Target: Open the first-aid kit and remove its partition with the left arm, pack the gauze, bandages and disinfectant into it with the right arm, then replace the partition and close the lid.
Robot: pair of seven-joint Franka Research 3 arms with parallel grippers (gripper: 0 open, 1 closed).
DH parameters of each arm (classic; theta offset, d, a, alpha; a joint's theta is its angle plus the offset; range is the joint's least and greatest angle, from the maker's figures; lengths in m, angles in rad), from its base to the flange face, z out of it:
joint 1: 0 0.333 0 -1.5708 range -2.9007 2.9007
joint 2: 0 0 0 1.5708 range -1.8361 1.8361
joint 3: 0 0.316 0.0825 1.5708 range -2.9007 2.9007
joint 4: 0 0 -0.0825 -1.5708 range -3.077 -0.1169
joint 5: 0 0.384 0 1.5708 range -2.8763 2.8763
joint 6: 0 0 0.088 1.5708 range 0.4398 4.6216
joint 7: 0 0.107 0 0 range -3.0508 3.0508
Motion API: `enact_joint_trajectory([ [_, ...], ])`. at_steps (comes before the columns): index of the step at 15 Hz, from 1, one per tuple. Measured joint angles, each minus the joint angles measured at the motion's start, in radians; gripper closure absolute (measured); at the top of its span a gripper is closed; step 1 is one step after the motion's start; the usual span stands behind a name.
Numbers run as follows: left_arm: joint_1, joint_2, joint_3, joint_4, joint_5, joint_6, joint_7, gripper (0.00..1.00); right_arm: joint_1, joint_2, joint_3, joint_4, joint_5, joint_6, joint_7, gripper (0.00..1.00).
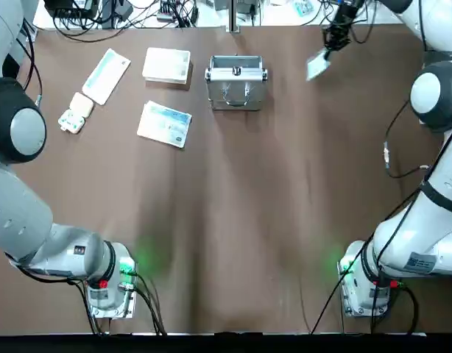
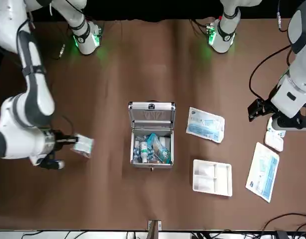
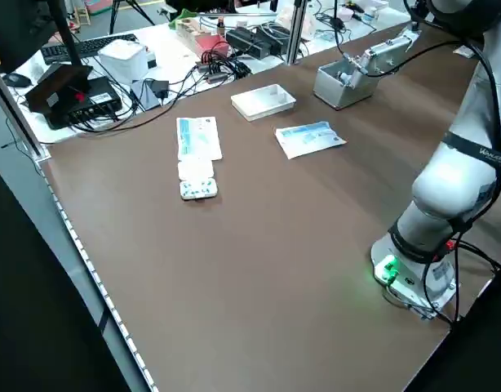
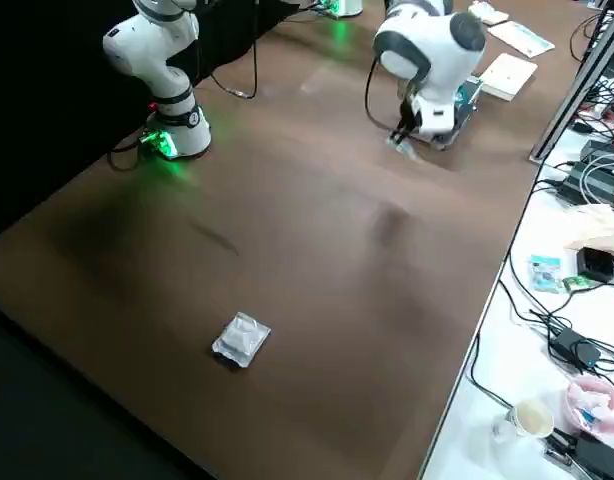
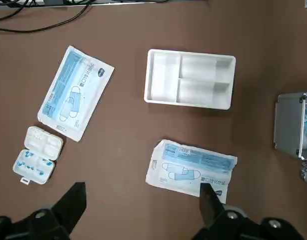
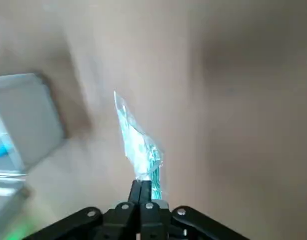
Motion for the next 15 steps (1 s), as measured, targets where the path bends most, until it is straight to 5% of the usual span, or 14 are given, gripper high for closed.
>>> enact_joint_trajectory([
  [4,0.000,0.000,-0.001,0.000,0.000,0.000,0.000,0.00,0.041,0.000,0.064,0.034,0.090,0.054,0.166,0.99],
  [15,0.001,-0.001,-0.003,0.000,0.000,0.001,0.000,0.00,0.286,0.059,0.069,0.034,0.201,0.415,0.324,0.99],
])
